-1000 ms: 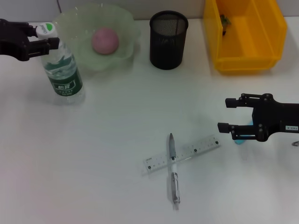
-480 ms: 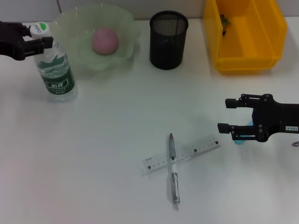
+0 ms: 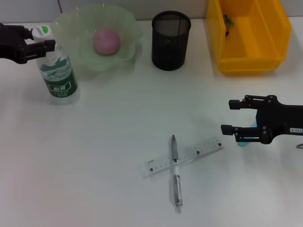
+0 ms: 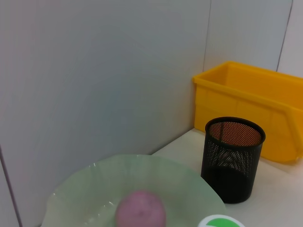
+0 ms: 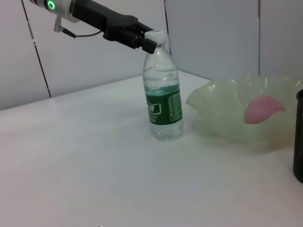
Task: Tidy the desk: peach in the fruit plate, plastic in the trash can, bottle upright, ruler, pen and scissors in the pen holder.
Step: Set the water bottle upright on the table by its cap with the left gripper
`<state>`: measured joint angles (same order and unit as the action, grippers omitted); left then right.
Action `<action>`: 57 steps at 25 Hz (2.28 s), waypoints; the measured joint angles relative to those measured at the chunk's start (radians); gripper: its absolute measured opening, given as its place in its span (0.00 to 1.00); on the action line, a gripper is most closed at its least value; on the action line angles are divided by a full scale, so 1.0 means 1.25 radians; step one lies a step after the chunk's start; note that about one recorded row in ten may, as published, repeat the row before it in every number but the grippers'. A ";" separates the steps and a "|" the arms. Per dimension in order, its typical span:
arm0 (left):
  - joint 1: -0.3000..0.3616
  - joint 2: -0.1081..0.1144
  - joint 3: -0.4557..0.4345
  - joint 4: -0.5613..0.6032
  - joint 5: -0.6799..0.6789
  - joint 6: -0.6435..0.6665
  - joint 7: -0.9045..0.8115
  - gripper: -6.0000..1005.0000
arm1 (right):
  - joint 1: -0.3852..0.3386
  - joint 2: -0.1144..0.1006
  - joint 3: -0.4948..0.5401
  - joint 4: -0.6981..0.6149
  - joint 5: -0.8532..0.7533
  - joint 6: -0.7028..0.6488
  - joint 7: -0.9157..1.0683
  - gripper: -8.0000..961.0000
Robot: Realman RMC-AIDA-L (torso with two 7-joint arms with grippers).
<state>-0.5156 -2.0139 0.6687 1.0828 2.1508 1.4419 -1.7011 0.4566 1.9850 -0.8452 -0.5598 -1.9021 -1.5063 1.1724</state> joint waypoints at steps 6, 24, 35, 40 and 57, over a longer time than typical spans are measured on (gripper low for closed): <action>0.000 0.000 0.000 0.000 0.000 0.000 0.000 0.55 | -0.003 0.001 0.000 0.000 0.003 -0.003 -0.013 0.79; 0.000 -0.001 0.000 0.000 -0.003 0.000 0.000 0.57 | -0.012 0.011 0.032 0.005 0.005 -0.039 -0.081 0.79; 0.000 -0.002 0.000 0.000 -0.004 0.000 0.000 0.58 | -0.013 0.011 0.033 0.006 0.005 -0.039 -0.082 0.79; 0.000 -0.002 -0.001 0.000 -0.004 0.000 -0.004 0.58 | -0.013 0.011 0.033 0.006 0.005 -0.039 -0.080 0.79; 0.000 -0.005 -0.008 0.000 -0.005 -0.001 -0.009 0.60 | -0.014 0.011 0.033 0.005 0.005 -0.039 -0.076 0.79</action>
<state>-0.5156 -2.0202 0.6592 1.0832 2.1445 1.4403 -1.7120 0.4396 1.9988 -0.8037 -0.5538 -1.8960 -1.5555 1.0779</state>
